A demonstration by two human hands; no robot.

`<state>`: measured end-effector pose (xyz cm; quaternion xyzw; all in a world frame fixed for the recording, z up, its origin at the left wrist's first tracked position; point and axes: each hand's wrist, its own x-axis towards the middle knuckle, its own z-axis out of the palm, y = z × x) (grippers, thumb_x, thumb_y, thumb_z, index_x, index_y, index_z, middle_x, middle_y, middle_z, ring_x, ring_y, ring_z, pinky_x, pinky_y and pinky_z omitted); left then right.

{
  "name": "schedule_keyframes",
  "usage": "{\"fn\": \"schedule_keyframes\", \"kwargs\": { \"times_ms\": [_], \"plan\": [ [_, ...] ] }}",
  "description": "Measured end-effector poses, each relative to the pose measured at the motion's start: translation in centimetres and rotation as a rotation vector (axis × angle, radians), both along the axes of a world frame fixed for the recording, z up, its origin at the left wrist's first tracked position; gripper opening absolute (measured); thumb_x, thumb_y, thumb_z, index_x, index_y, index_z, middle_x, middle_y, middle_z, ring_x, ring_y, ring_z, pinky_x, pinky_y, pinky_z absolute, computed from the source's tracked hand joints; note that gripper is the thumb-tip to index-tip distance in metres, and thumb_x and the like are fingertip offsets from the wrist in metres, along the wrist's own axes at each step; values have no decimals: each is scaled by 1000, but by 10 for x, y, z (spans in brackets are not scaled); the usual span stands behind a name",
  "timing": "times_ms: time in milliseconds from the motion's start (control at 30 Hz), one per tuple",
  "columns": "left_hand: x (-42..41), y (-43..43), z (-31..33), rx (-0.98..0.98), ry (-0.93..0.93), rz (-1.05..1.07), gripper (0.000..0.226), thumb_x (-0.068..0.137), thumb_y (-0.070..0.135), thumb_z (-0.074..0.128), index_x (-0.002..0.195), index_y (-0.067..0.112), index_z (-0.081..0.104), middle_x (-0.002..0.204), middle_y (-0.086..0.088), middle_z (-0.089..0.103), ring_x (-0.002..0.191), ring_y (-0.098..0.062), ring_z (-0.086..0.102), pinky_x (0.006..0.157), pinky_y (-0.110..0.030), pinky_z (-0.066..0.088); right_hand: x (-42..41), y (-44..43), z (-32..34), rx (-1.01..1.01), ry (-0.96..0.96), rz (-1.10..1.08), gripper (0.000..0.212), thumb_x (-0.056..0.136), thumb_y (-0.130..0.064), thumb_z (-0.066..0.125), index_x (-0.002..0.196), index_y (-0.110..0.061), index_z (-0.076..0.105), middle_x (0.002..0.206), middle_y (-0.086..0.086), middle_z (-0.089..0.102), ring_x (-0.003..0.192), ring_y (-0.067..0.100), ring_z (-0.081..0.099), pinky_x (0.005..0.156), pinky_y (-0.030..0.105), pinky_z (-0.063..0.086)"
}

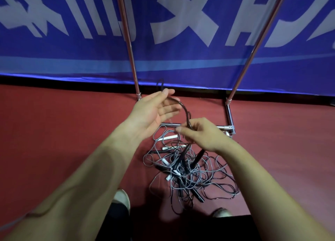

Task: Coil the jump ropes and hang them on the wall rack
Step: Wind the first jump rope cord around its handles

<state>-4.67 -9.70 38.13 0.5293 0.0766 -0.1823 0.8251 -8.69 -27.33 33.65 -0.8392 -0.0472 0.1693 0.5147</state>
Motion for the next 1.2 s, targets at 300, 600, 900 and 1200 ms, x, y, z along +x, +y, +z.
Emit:
{"fn": "schedule_keyframes", "kwargs": {
  "times_ms": [300, 600, 900, 1200],
  "plan": [
    [-14, 1, -46, 729, -154, -701, 44, 71, 33, 68, 115, 32, 68, 109, 8, 74, 101, -11, 68, 96, -34, 51, 7, 4, 26, 423, -25, -290, 48, 105, -37, 46, 73, -10, 69, 45, 1, 35, 40, 14, 26, 43, 23, 20],
    [-8, -2, -45, 808, -247, -370, 23, 103, 34, 51, 86, 28, 65, 88, 2, 76, 81, -17, 76, 86, -46, 59, 10, -7, 28, 627, 150, -381, 29, 102, -13, 43, 122, -4, 63, 54, -1, 26, 45, 12, 18, 44, 20, 16],
    [-8, -13, -22, 310, -108, -112, 19, 101, 22, 59, 92, 11, 72, 72, -5, 71, 67, -18, 70, 66, -26, 58, 4, 3, 22, 433, 386, -115, 19, 99, -18, 54, 83, -21, 65, 57, -4, 30, 44, 9, 18, 42, 18, 13],
    [-15, -9, -23, 356, -64, -499, 20, 101, 33, 55, 113, 25, 70, 100, 8, 74, 97, -7, 68, 92, -23, 49, 7, 4, 27, 599, 402, -305, 29, 100, -29, 57, 73, -17, 58, 49, -9, 26, 39, 5, 16, 38, 16, 12]
  ]
}}
